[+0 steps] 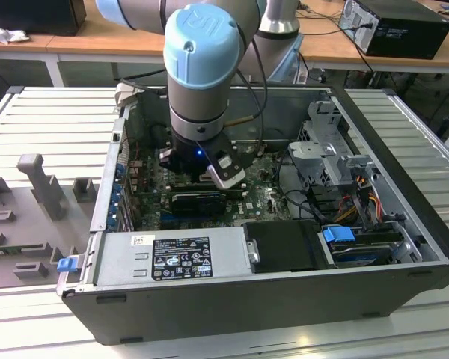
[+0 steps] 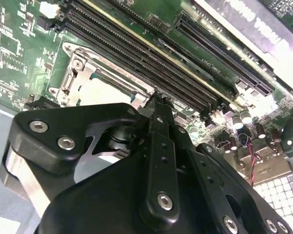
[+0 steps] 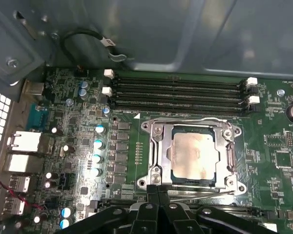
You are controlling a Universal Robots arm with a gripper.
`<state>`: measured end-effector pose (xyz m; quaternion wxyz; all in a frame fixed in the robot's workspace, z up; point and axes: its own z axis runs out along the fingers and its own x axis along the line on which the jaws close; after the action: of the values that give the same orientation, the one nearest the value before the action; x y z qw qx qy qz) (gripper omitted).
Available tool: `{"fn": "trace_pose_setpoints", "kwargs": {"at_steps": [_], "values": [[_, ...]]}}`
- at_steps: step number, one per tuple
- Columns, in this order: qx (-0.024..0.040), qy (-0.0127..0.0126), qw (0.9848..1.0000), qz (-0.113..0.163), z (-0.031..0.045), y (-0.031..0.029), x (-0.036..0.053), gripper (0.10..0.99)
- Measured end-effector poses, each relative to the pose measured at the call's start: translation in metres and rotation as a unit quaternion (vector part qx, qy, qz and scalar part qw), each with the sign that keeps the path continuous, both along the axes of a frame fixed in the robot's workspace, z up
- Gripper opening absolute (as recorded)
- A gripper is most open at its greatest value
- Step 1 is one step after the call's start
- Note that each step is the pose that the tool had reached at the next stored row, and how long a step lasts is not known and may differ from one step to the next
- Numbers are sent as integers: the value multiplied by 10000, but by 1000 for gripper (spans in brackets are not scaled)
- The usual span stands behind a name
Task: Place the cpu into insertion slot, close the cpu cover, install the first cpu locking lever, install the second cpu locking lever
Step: 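Install the second cpu locking lever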
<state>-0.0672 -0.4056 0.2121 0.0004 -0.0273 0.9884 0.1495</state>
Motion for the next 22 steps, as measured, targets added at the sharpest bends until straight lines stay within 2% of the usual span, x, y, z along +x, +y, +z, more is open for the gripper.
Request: {"fn": "trace_pose_setpoints", "kwargs": {"at_steps": [6,7,9,11,13,16,19,22], "values": [[42,0,9999,114,-13,-28,-2,106],[59,0,9999,128,-15,-44,-2,106],[135,-1,9998,163,-19,-88,-5,106],[169,-1,9997,191,-34,-88,-20,106],[190,-1,9996,213,-93,-89,-25,106],[245,-14,9994,229,-130,-90,-49,106],[273,-16,9993,246,-162,-87,-55,106],[284,-17,9993,261,-169,-33,-57,106]]}}
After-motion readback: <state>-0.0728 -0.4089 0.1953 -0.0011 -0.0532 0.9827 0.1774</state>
